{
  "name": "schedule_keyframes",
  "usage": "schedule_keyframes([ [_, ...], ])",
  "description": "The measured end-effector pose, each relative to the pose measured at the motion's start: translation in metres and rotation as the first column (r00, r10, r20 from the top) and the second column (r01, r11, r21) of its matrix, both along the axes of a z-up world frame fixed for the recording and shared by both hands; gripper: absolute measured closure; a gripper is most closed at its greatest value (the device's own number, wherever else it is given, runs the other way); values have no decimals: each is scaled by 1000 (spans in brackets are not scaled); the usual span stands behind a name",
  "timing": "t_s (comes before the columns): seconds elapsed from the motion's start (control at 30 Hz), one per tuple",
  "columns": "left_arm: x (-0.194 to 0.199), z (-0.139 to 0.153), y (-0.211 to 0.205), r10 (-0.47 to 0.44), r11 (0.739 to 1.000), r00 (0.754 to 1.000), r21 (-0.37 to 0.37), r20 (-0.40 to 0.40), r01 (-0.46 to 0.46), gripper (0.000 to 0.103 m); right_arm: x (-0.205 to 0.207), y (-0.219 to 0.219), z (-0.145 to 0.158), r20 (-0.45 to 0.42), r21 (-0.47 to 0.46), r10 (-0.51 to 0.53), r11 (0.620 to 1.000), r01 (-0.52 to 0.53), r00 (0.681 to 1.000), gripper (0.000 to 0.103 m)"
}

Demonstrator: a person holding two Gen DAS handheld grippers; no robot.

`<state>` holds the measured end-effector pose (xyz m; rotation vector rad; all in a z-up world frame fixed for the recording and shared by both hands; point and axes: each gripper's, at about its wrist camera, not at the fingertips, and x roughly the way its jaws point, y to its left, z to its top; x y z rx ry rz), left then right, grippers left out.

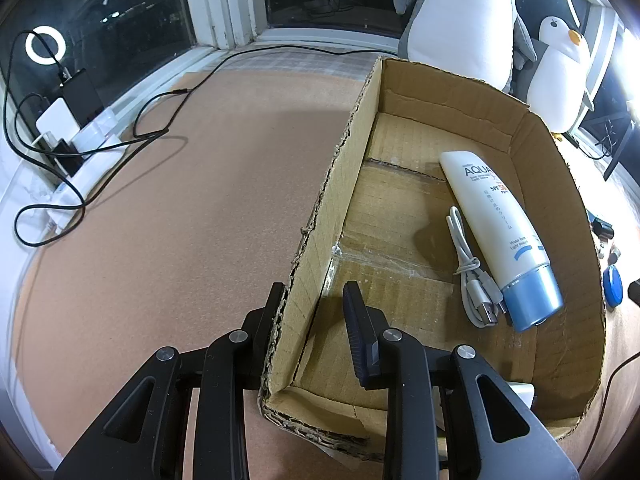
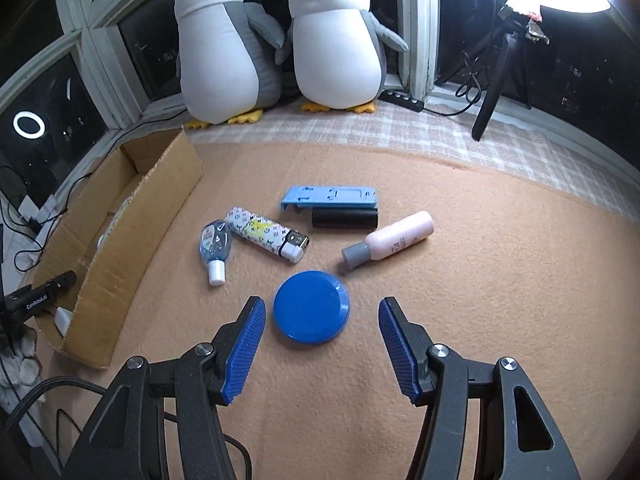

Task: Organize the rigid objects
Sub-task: 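Move the right gripper to the blue round tape measure, then close the right gripper on the blue tape measure and lift it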

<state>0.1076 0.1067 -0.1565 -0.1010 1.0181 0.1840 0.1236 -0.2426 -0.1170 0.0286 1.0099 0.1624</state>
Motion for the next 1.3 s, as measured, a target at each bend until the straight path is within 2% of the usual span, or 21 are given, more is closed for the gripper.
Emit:
schedule_keyframes([
  [0.47, 0, 0, -1, 0, 1000, 1000, 0, 0, 0, 76, 13, 6, -29, -81, 13, -11, 1000, 12, 997, 48],
  [0.73, 0, 0, -1, 0, 1000, 1000, 1, 0, 0, 76, 16, 9, -32, -82, -15, -7, 1000, 6, 997, 49],
  [0.87, 0, 0, -1, 0, 1000, 1000, 1, 0, 0, 76, 16, 12, -32, -83, -45, 5, 999, -9, 997, 56],
  [0.97, 0, 0, -1, 0, 1000, 1000, 1, 0, 0, 76, 17, 15, -33, -84, -68, 12, 998, -18, 996, 57],
  [1.3, 0, 0, -1, 0, 1000, 1000, 1, 0, 0, 76, 15, 13, -32, -77, -46, 5, 999, -9, 997, 57],
])
